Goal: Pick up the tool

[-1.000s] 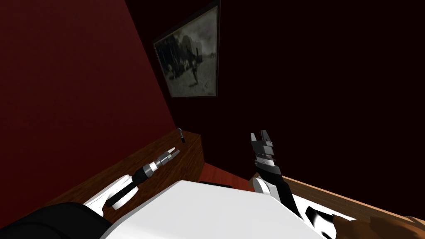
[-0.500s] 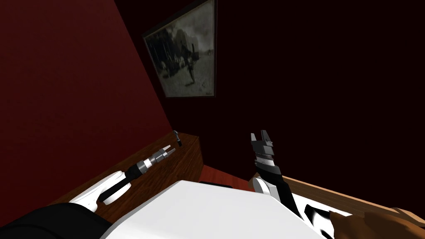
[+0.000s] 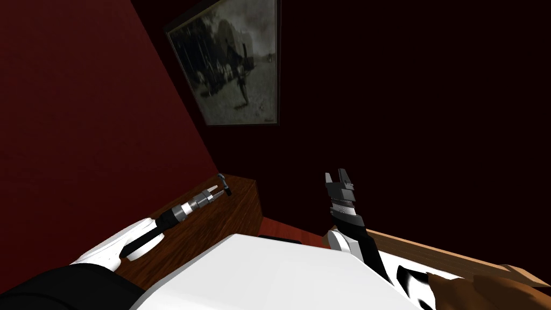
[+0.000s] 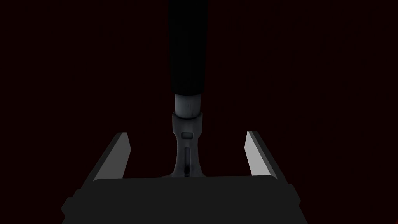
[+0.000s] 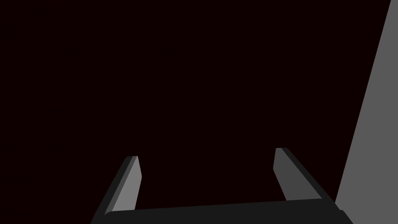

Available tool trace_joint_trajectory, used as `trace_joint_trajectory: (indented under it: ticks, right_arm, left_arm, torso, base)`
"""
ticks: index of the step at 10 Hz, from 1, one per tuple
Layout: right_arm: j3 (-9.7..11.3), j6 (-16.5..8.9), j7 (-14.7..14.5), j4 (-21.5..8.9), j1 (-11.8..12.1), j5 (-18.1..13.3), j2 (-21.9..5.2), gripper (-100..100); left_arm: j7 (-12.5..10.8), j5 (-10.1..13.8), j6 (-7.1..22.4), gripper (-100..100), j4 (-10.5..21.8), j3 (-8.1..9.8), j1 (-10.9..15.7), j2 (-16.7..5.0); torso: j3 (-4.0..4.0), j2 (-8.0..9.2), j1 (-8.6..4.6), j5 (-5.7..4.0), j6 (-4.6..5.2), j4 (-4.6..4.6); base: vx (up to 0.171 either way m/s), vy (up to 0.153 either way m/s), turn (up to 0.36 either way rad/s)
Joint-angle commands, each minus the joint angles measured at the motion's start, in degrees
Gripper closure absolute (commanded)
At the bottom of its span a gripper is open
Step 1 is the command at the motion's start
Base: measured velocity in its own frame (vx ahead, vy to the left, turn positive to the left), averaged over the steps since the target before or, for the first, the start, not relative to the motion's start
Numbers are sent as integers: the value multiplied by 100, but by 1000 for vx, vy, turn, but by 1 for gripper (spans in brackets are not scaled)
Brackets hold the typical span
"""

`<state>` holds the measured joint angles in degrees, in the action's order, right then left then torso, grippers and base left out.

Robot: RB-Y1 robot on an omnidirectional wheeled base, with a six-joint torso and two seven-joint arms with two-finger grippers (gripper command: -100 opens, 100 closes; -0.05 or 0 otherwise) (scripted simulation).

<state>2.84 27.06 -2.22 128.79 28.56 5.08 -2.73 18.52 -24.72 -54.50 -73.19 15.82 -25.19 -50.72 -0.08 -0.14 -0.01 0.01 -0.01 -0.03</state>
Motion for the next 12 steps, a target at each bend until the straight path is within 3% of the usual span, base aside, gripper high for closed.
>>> trace_joint_trajectory:
  ticks: [1, 2, 6, 7, 8, 12]
  right_arm:
    - [0, 0, 0, 0, 0, 0, 0, 0]
    - [0, 0, 0, 0, 0, 0, 0, 0]
    - [0, 0, 0, 0, 0, 0, 0, 0]
    - [0, 0, 0, 0, 0, 0, 0, 0]
    - [0, 0, 0, 0, 0, 0, 0, 0]
    - [0, 0, 0, 0, -1, 0, 0, 0]
  left_arm:
    - [0, 0, 0, -100, 0, 0, 0, 0]
    - [0, 0, 0, 100, 0, 0, 0, 0]
    - [0, 0, 0, 100, 0, 0, 1, 0]
    - [0, 0, 0, 0, 0, 0, 1, 0]
    - [-122, 18, 74, -100, 87, 108, -175, -86]
    - [-331, 6, 109, -100, 82, 262, -495, -342]
  torso:
    - [0, 0, 0, 0, 0, 0]
    - [5, 7, -3, -1, 0, 2]
    - [8, 13, -5, -2, 0, 3]
    - [8, 13, -5, -2, 0, 3]
    - [8, 14, -5, -2, 0, 3]
    - [16, 26, -3, -2, -3, 7]
  base:
    - [5, 2, -1]
    - [0, 0, 0]
    - [0, 0, 0]
    - [0, 0, 0]
    - [-30, -40, 39]
    - [-32, -8, 39]
